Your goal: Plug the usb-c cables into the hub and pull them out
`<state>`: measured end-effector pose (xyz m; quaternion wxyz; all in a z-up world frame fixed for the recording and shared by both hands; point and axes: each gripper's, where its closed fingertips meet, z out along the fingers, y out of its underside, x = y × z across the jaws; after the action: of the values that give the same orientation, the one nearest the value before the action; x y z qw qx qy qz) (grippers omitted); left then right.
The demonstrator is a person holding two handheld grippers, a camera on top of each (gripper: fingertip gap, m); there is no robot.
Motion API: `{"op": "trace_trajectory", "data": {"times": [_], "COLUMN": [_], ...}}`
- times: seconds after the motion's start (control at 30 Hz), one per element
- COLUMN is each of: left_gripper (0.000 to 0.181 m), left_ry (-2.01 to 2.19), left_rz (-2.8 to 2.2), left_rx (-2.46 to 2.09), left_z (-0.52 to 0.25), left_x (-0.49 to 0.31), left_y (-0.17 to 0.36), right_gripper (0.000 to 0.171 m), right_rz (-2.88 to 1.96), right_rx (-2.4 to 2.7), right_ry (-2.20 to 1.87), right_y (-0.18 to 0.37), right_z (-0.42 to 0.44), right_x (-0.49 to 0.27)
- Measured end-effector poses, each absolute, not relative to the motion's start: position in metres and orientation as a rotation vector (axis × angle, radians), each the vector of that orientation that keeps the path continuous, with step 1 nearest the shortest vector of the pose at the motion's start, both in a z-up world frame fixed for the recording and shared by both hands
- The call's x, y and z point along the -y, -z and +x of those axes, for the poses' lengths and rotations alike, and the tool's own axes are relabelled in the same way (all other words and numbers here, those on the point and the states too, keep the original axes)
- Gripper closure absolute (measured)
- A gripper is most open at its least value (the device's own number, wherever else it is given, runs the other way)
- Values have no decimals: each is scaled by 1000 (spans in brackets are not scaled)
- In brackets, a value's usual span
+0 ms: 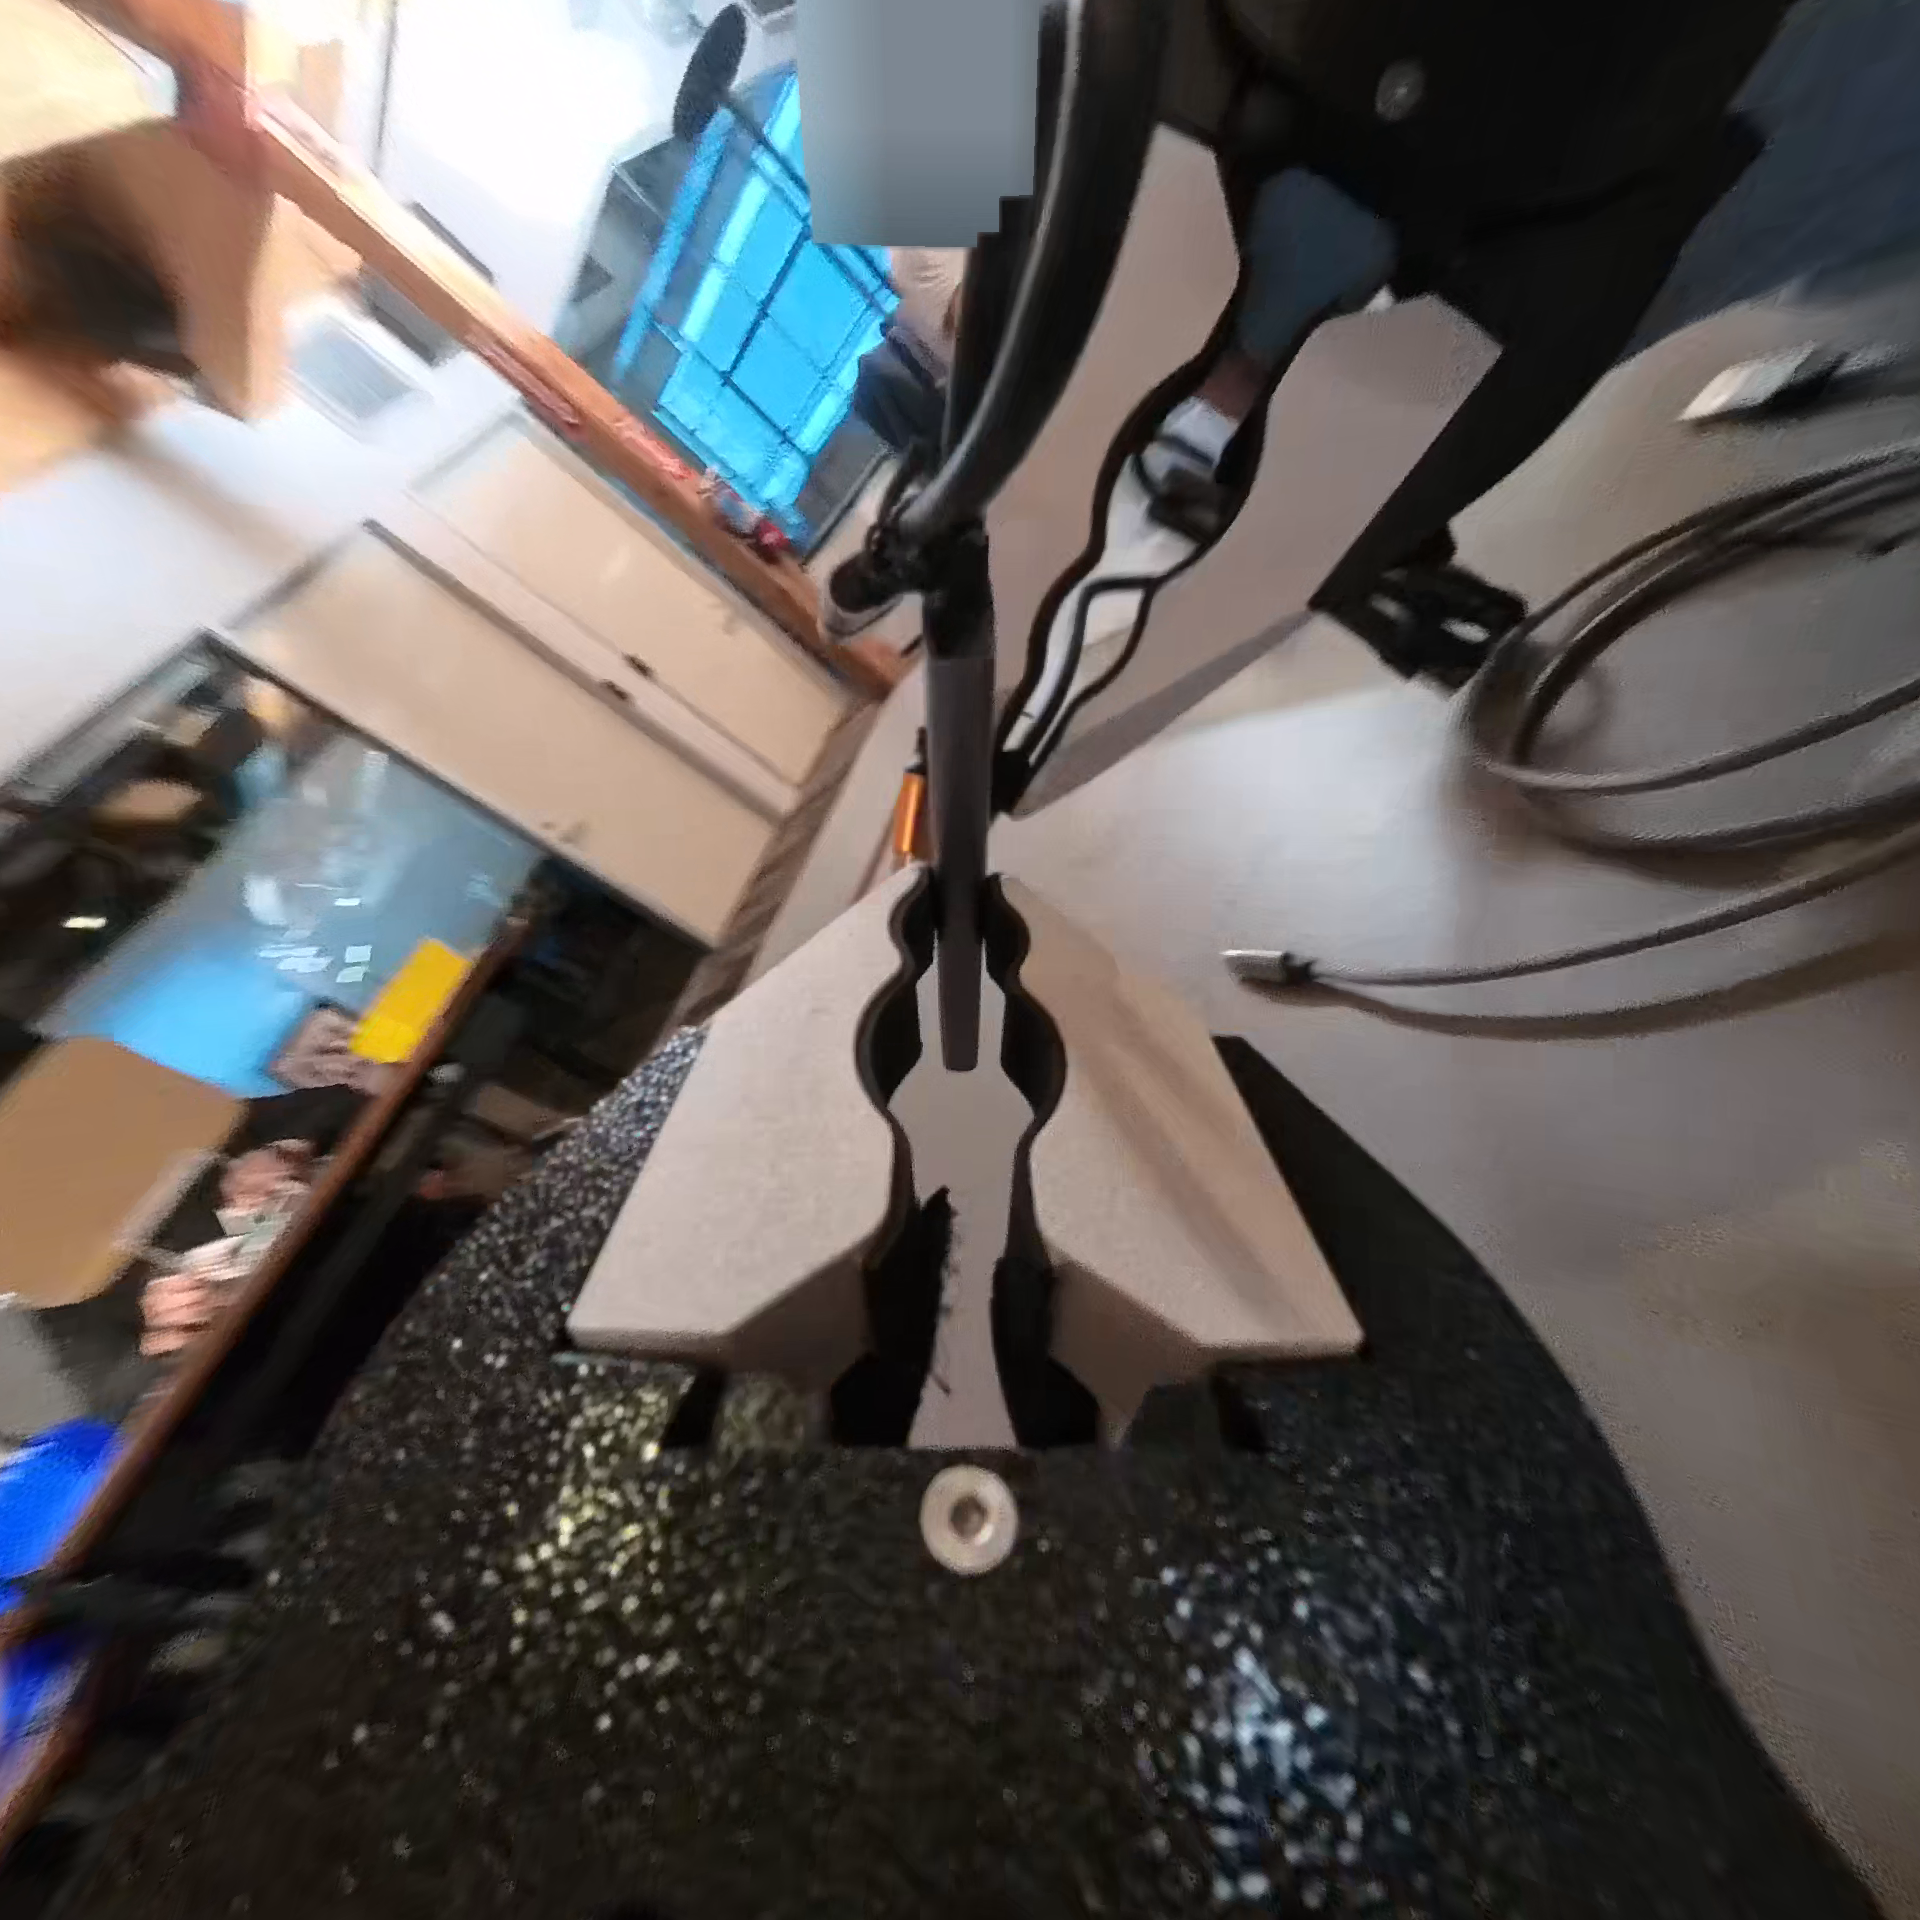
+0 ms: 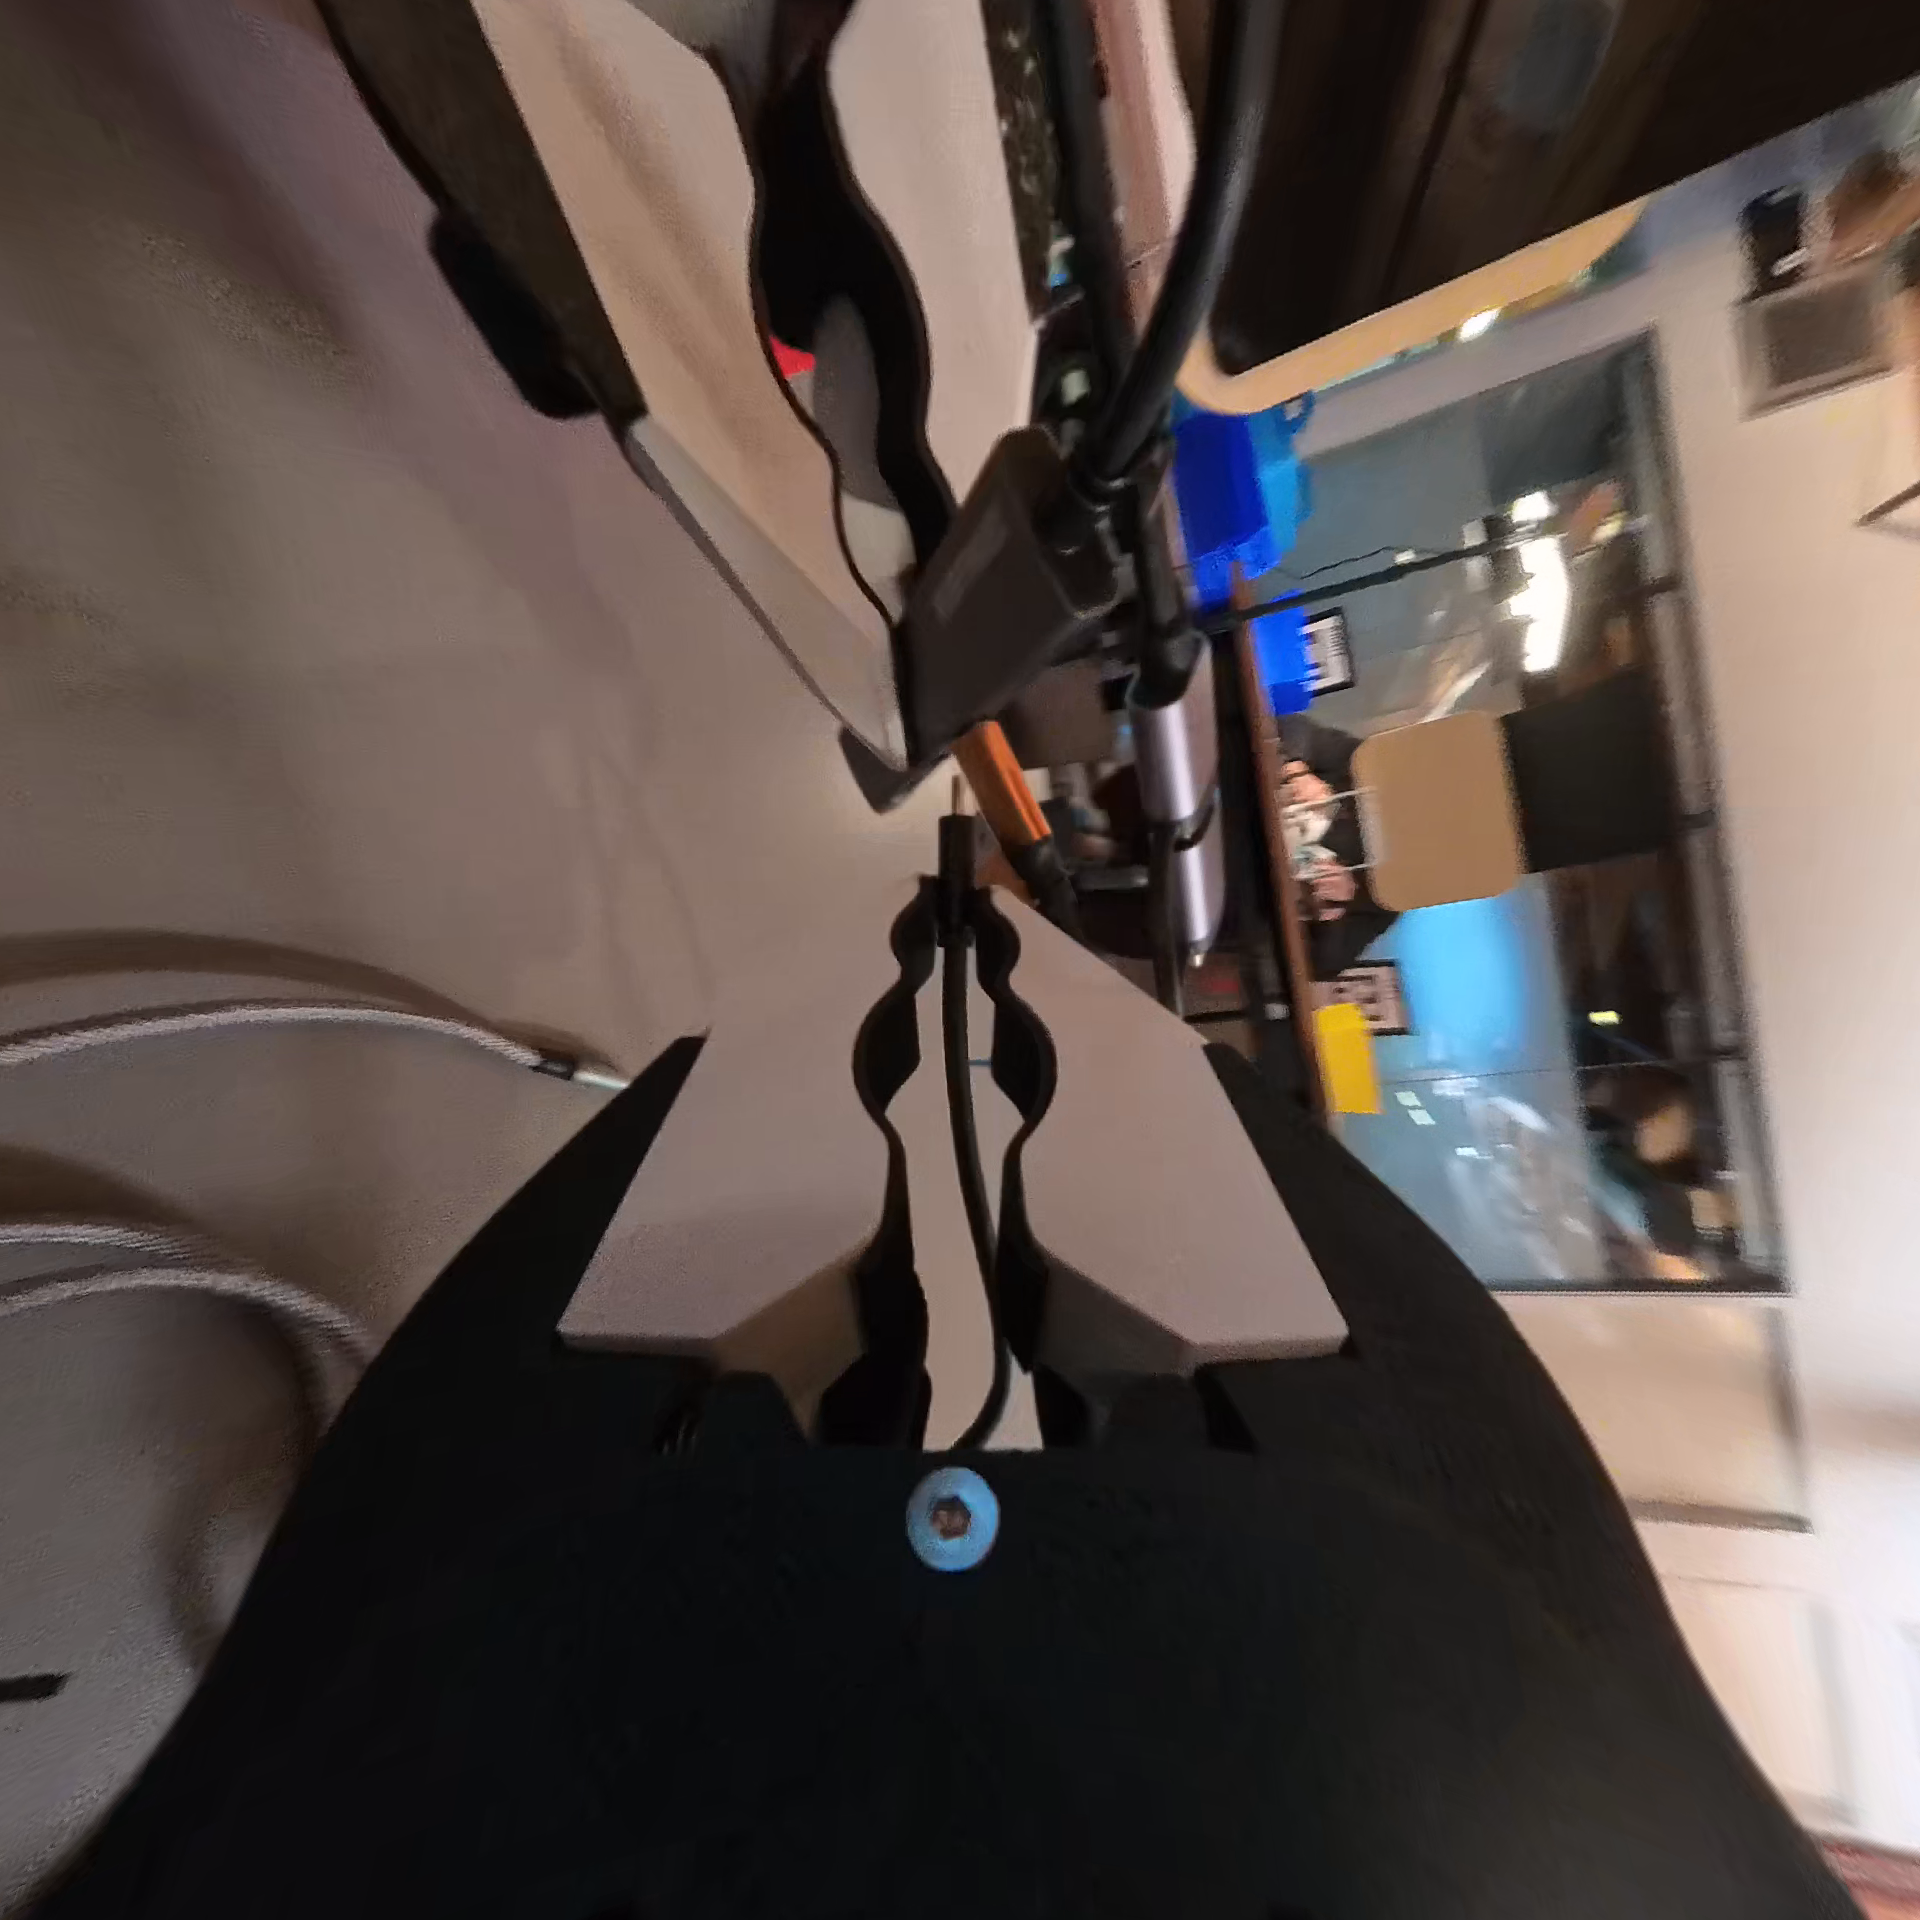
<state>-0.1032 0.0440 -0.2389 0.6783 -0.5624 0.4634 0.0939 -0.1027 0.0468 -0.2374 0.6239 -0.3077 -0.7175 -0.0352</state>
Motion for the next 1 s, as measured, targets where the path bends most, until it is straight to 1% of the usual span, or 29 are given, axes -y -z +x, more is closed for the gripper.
{"op": "trace_trajectory", "data": {"times": [0.17, 0.23, 0.43, 0.63, 1.0], "left_gripper": [174, 175, 175, 175, 175], "left_ry": [-659, -741, -706, -719, -693], "left_rz": [-1130, -1049, -939, -926, -944], "left_rx": [-1085, -1107, -1130, -1156, -1214], "left_z": [-110, -103, -79, -75, -74], "left_x": [-40, -32, -16, -14, -12], "left_y": [228, 221, 214, 216, 224], "right_gripper": [166, 165, 166, 166, 166], "right_rz": [-469, -373, -266, -231, -286], "right_rx": [1498, 1453, 1399, 1417, 1455], "right_ry": [217, 229, 245, 293, 194], "right_y": [226, 223, 218, 223, 232], "right_z": [-98, -95, -92, -92, -94], "right_x": [-47, -37, -22, -21, -19]}}
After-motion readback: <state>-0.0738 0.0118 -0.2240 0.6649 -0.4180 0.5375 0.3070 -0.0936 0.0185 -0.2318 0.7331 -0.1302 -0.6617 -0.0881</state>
